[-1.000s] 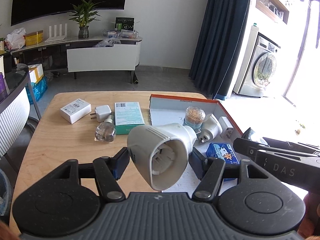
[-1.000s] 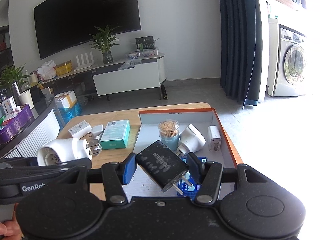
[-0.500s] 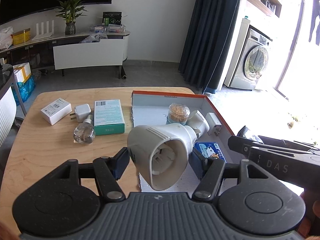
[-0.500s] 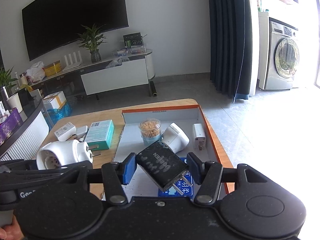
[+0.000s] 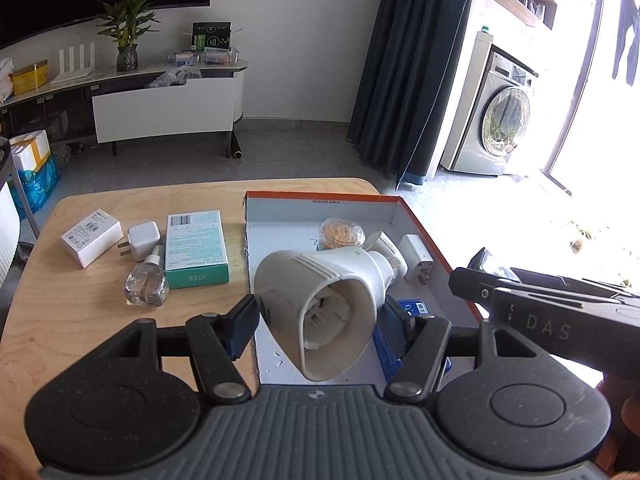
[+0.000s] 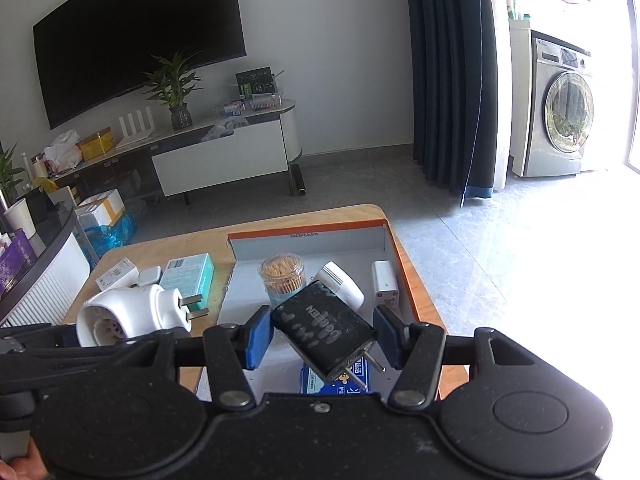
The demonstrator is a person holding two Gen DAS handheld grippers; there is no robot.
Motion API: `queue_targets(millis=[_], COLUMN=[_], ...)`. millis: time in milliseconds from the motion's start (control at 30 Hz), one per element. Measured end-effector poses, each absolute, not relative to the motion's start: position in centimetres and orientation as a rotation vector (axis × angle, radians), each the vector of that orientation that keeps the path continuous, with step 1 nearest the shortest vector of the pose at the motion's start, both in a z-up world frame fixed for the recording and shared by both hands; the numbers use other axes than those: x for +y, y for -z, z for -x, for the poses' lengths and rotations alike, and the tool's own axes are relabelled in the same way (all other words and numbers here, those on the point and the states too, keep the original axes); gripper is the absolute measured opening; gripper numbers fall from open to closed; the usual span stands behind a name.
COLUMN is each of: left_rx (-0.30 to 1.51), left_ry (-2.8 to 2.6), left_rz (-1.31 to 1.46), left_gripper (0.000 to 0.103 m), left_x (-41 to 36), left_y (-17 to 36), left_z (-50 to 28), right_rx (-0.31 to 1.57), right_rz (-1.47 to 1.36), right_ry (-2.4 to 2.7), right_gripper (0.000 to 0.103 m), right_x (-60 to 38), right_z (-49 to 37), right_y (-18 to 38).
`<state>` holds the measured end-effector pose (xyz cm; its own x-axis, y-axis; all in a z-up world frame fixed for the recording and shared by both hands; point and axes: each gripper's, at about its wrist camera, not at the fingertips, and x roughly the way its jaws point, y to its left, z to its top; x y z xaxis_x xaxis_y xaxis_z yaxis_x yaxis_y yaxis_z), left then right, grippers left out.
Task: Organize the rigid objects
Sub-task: 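Lower the lamp socket into the box and open the left gripper while the right gripper releases the black charger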
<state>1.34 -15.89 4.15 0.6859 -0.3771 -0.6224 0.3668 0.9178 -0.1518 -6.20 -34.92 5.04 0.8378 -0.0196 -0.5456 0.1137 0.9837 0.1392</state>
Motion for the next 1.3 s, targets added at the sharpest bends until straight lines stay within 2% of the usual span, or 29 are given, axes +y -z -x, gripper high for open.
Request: queue_targets(millis=[1300], left_rx=[0.711], left_ry=[0.415], left_rz=[0.002], left_gripper=[0.065], left_x=[-18.0], left_y=[-4.9], left_z=[-6.3], right_rx=[0.59], right_rz=[-0.169], right_ry=[0.056], right_gripper=[0.067], right_x=[-37.2], right_z=[0.2], right_y=[-5.8])
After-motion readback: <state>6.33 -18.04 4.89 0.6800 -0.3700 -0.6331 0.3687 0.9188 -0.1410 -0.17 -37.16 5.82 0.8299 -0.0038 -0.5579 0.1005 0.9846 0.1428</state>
